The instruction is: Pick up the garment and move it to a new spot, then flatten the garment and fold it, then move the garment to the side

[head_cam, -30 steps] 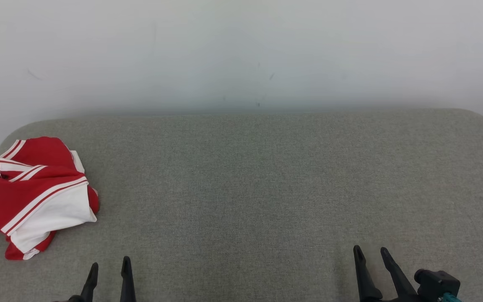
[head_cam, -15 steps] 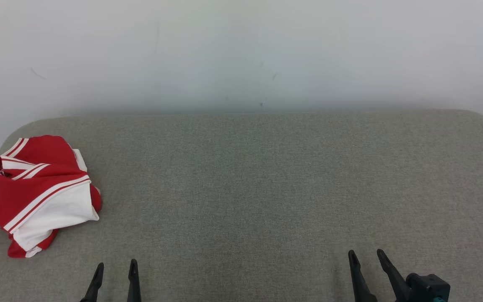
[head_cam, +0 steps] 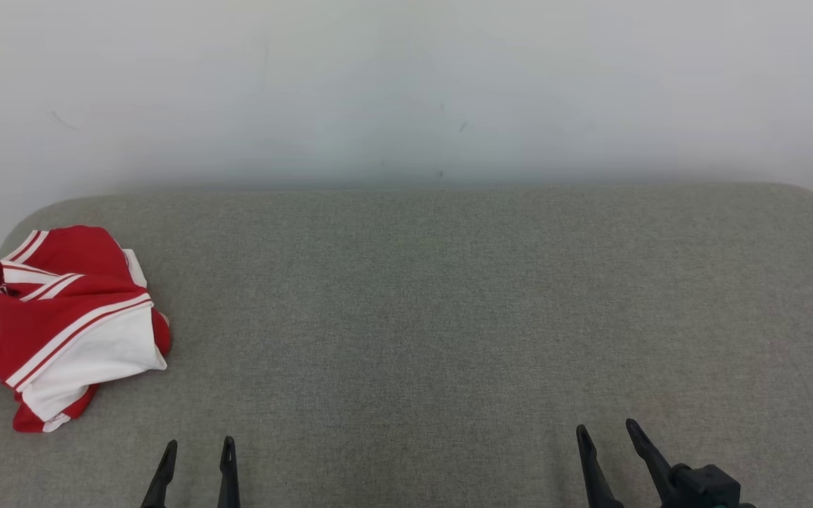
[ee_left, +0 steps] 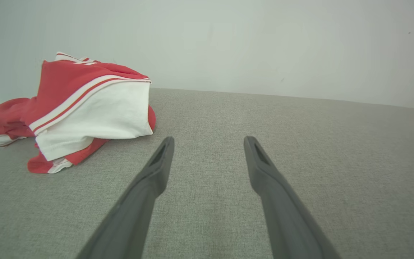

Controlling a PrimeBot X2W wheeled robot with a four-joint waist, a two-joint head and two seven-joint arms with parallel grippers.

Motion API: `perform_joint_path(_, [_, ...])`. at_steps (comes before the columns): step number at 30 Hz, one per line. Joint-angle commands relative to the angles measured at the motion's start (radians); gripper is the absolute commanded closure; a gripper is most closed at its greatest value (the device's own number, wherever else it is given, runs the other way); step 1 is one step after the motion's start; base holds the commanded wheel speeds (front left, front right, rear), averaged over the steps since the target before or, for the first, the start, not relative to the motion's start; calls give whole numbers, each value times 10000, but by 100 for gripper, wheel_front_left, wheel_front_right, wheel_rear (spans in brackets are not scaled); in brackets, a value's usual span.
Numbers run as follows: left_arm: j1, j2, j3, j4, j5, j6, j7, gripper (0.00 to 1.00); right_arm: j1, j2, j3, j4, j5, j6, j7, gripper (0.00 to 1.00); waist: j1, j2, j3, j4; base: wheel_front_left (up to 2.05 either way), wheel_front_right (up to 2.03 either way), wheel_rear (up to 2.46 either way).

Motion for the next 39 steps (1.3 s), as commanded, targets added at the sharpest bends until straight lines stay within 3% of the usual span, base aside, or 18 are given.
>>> perform_joint_path(1, [97, -19, -2, -22, 253, -26, -102, 0, 88, -29, 39, 23, -233, 31, -98, 0, 0, 0, -3, -7, 0, 0, 0])
perform_joint_path(23, [102, -40, -129, 132, 328, 14, -173, 0, 153, -27, 44, 66, -459, 32, -244, 0, 0, 0, -77, 176, 0, 0, 0])
perform_joint_path(31, [26, -38, -30, 85, -157, 178, -173, 0, 233, -24, 33, -193, -646, 33, -293, 0, 0, 0, -254, 937, 0, 0, 0])
perform_joint_path(39, [251, -35, 364, -4, -338, 205, -173, 0, 404, -23, -59, -571, -559, 33, -366, 0, 0, 0, -502, 2359, 0, 0, 0])
